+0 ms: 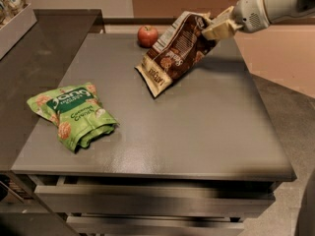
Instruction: Pick brown chip bag
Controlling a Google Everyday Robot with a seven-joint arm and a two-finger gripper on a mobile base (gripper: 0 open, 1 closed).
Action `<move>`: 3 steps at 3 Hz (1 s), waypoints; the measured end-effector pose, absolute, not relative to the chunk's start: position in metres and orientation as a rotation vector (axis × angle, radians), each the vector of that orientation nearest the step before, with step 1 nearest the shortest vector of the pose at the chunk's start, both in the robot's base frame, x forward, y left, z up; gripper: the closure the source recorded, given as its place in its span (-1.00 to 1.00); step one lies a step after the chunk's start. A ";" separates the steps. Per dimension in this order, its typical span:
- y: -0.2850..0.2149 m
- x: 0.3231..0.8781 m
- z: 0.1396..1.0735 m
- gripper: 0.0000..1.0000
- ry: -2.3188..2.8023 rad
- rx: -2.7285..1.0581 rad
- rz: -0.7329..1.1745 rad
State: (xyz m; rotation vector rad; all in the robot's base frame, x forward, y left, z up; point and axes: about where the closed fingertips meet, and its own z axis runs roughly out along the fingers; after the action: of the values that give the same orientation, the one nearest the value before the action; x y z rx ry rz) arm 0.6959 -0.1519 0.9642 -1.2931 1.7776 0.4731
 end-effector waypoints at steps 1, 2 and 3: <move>-0.153 0.667 0.996 1.00 1.700 -1.339 0.475; -0.156 0.648 1.027 1.00 1.637 -1.364 0.468; -0.158 0.641 1.049 1.00 1.589 -1.372 0.460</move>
Offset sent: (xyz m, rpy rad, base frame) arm -0.0728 -0.0154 0.1036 0.0277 -0.1592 0.1189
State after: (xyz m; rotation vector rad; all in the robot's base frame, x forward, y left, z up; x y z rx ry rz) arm 0.6405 -0.1580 1.0488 -1.3724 1.5894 0.4597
